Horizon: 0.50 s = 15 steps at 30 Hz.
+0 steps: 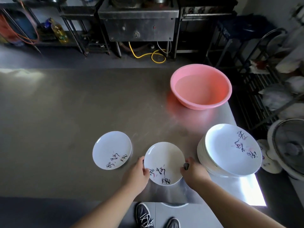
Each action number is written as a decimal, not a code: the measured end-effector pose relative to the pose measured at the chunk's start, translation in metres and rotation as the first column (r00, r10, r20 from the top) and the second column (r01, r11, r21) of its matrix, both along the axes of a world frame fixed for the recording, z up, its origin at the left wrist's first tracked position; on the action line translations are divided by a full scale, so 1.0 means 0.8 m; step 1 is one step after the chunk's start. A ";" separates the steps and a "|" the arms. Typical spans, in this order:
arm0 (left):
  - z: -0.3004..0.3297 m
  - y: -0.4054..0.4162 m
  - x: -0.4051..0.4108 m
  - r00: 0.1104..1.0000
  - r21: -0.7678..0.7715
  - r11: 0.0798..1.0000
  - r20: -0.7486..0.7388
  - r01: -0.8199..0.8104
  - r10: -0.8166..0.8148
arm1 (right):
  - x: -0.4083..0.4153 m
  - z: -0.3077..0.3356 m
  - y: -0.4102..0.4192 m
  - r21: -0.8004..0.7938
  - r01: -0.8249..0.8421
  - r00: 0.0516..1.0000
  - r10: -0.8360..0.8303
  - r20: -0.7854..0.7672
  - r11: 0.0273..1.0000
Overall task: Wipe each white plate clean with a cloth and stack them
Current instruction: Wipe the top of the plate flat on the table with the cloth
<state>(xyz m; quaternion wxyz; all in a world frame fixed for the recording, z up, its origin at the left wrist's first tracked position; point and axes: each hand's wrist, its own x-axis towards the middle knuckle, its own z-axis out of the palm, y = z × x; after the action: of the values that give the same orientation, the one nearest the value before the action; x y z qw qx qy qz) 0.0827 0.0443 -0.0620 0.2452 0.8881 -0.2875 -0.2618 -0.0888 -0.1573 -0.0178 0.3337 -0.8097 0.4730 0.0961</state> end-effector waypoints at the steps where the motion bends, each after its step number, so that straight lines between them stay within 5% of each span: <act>1: -0.003 0.005 -0.001 0.991 -0.015 0.999 0.127 0.034 -0.032 | -0.003 0.000 0.000 -0.022 -0.008 1.000 0.008 0.008 1.000; 4: -0.014 0.019 -0.007 0.893 -0.012 0.986 0.426 0.166 -0.145 | -0.002 0.008 0.005 -0.135 0.001 0.997 0.010 0.082 0.991; 9: -0.039 0.034 -0.010 0.825 0.078 0.947 0.473 0.312 -0.310 | 0.036 0.022 0.018 -0.201 -0.168 0.958 0.208 0.197 0.965; 15: -0.046 0.031 -0.012 0.798 0.097 0.940 0.504 0.328 -0.330 | 0.040 -0.017 0.044 -0.318 -0.632 0.767 0.630 -0.124 0.707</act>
<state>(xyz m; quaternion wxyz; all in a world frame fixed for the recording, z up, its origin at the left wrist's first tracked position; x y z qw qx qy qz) 0.0731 0.0690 -0.0992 0.1086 0.8624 -0.4914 -0.0551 -0.0567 -0.1218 -0.0315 0.1336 -0.9671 0.1781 0.1232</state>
